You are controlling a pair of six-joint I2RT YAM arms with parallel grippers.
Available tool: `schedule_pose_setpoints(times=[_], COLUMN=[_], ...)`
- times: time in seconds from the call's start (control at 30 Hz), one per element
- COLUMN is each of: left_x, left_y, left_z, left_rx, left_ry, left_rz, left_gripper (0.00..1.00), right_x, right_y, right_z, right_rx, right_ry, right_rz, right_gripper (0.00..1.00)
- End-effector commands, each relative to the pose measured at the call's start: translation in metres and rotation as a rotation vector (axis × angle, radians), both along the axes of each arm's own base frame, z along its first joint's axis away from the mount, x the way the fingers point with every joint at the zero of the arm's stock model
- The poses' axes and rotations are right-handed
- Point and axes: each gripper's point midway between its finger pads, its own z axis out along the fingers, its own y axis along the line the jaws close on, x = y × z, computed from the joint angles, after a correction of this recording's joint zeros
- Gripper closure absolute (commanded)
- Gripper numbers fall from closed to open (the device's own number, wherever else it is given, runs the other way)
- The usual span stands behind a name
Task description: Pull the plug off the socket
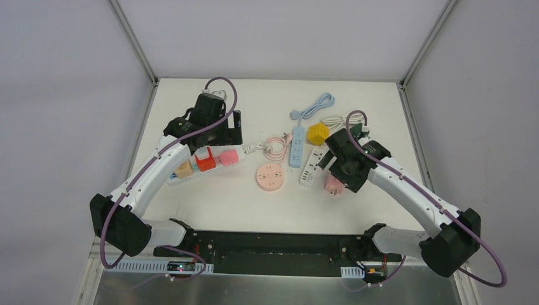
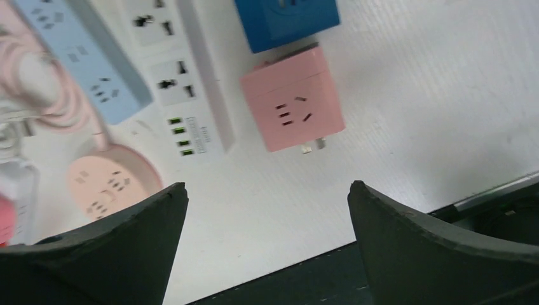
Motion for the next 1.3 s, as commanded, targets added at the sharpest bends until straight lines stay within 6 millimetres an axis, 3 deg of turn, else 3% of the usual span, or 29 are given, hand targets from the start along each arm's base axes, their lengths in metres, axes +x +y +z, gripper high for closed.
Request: schedule_pose_setpoints(times=[0.0,0.2,0.3,0.43,0.6,0.73,0.83,1.0,1.07,1.27], left_x=[-0.007,-0.013,-0.014,-0.016,-0.018,-0.023,-0.026,-0.028,-0.026,-0.026], left_y=[0.0,0.01,0.02,0.039,0.089,0.114,0.127,0.13,0.129,0.137], left_z=[0.013,0.024,0.027,0.025,0.027,0.04,0.044,0.047,0.047,0.049], left_rx=[-0.035,-0.03,-0.004,0.059,0.165,0.198,0.223,0.21,0.208,0.247], left_ry=[-0.031,-0.061,-0.085,-0.101,-0.193,-0.246,-0.257,-0.264,-0.263,-0.264], left_rz=[-0.027,0.008,0.043,0.119,0.34,0.442,0.489,0.5,0.494,0.501], left_gripper=[0.05,0.06,0.06,0.06,0.03,0.02,0.01,0.01,0.01,0.01], right_x=[0.015,0.037,0.042,0.058,0.074,0.087,0.095,0.107,0.104,0.108], right_y=[0.018,0.115,0.169,0.23,0.289,0.321,0.341,0.362,0.371,0.377], right_z=[0.037,0.063,0.074,0.063,0.029,0.004,0.0,-0.022,-0.033,-0.051], right_rx=[0.135,0.59,0.698,0.604,0.588,0.637,0.662,0.645,0.661,0.671], right_ry=[-0.127,-0.229,-0.228,-0.16,-0.065,0.011,0.023,0.045,0.096,0.131], right_rz=[0.005,0.133,0.191,0.208,0.11,0.01,0.014,0.013,0.013,-0.005], right_gripper=[0.01,0.05,0.07,0.09,0.21,0.24,0.24,0.24,0.28,0.32])
